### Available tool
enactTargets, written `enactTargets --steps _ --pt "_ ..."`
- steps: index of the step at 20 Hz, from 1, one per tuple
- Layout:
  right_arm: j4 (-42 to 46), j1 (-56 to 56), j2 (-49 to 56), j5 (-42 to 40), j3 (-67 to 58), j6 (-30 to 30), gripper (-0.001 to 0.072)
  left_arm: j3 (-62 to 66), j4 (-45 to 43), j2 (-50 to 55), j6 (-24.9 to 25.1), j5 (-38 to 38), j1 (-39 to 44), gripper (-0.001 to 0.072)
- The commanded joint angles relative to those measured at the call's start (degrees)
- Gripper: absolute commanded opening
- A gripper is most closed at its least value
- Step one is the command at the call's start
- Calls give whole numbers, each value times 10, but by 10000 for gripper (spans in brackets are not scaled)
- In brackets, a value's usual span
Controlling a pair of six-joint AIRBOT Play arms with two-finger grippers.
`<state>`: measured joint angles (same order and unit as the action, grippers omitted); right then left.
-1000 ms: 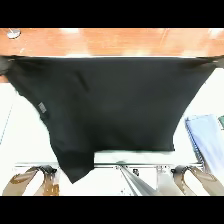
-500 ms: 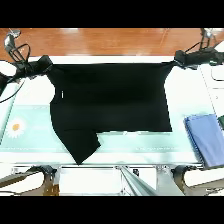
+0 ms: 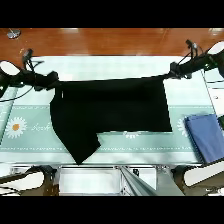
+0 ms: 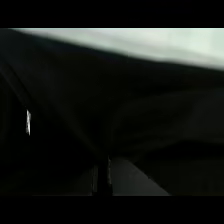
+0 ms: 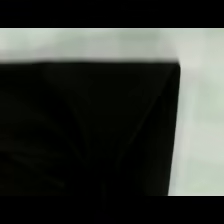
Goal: Fold the shirts.
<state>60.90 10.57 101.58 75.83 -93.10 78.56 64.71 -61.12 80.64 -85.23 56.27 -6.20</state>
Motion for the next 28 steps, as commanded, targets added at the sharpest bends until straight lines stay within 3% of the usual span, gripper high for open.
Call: enactTargets --steps 1,2,3,4,6,9,13,15,18,20,23,26,27,28 --pt "22 -6 2 18 61 -11 25 -26 -4 28 25 59 -2 66" --pt "23 -8 2 15 73 0 197 -25 -4 40 25 71 -3 345" --pt "21 -8 1 22 72 10 548 -24 -5 44 21 80 -6 695" --pt "18 -2 -3 42 66 5 616 -22 -8 44 20 96 -15 703" --pt "20 23 -27 77 58 -5 616 -12 -10 36 16 143 -41 703" --pt "43 80 -92 99 88 -6 616 -35 -13 -7 51 200 -85 703" --pt "4 144 -233 14 282 -22 616 -190 -22 -108 93 181 -151 702" --pt "-48 146 -313 -28 414 -66 615 -269 7 -146 110 176 -196 703" --pt "-149 144 -394 -107 553 -76 616 -355 43 -172 108 175 -238 702" --pt "-176 144 -409 -108 595 -93 616 -389 44 -173 111 185 -233 702" --pt "-174 144 -410 -96 614 -94 616 -432 102 -175 122 143 -200 702" --pt "-173 146 -410 -88 614 -94 616 -470 202 -175 178 107 -146 700" --pt "-160 155 -410 -89 608 -94 616 -472 208 -175 182 102 -123 661" --pt "-138 167 -410 -90 601 -88 616 -471 207 -175 193 101 -108 312"
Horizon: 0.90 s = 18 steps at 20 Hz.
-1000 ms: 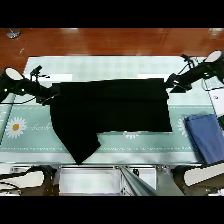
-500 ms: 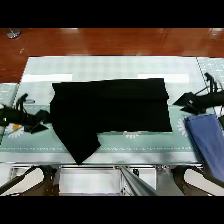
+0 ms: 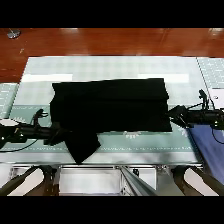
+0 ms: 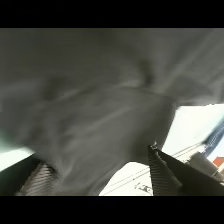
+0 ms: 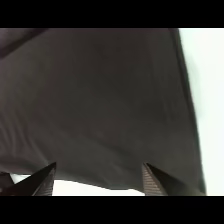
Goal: Fold the shirts.
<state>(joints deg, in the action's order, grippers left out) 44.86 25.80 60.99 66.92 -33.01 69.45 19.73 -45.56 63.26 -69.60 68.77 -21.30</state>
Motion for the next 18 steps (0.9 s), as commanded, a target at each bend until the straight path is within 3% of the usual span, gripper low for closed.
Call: enactTargets --steps 1,5,8,13,14,15,16,18 --pt "54 29 -4 -5 -8 18 616 -20 56 -2 58 -24 51 39" --pt "201 50 9 15 -7 105 616 -7 62 -2 61 -26 51 32" --pt "174 8 50 18 11 108 616 -7 62 -2 61 -35 52 32" --pt "81 -65 123 -47 -20 91 599 -7 75 -2 61 -38 54 32" --pt "75 -76 136 -46 -38 87 403 -4 81 -2 62 -40 52 32" --pt "75 -87 144 -38 -58 73 102 5 81 -2 61 -40 52 32" --pt "75 -95 149 -31 -80 55 19 21 81 -2 61 -40 52 32" --pt "78 -99 149 -21 -136 54 18 72 81 -1 61 -39 52 33"
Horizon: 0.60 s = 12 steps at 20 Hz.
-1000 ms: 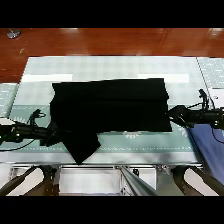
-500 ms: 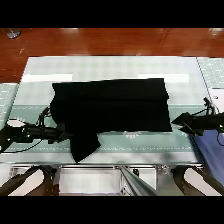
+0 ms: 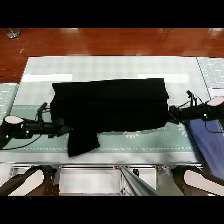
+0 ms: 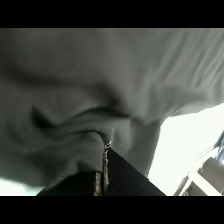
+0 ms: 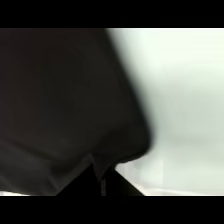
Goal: Fold the shirts.
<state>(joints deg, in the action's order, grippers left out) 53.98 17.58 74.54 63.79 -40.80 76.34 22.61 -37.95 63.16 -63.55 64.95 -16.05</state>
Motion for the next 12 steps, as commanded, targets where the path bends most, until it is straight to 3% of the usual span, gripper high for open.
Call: enactTargets --steps 1,5,12 --pt "-6 -17 14 9 -87 -12 18 73 5 2 -2 -8 0 32" --pt "-2 -17 66 14 -214 10 19 201 5 57 -33 -74 5 32" --pt "-63 -17 234 9 -381 25 18 451 5 285 -80 -95 37 31"
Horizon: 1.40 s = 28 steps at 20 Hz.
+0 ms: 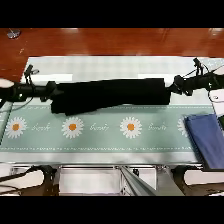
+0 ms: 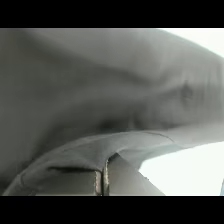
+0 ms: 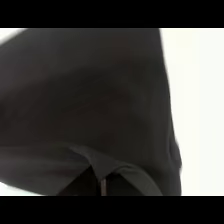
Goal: Fold the shirts.
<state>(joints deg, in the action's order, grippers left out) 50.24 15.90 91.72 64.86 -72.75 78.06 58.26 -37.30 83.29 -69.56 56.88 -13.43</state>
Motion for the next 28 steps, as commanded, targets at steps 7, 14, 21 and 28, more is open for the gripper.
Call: enactTargets --steps 7,14,21,28 --pt "-94 -1 147 -3 -118 -9 20 186 -2 198 -61 -25 21 32" --pt "-24 54 145 38 -154 -11 616 274 -153 189 -106 184 -35 701" --pt "9 11 198 112 -153 18 616 167 -223 35 -127 81 -30 702" --pt "15 -44 171 168 -231 -7 18 126 -136 -20 -76 15 147 95"
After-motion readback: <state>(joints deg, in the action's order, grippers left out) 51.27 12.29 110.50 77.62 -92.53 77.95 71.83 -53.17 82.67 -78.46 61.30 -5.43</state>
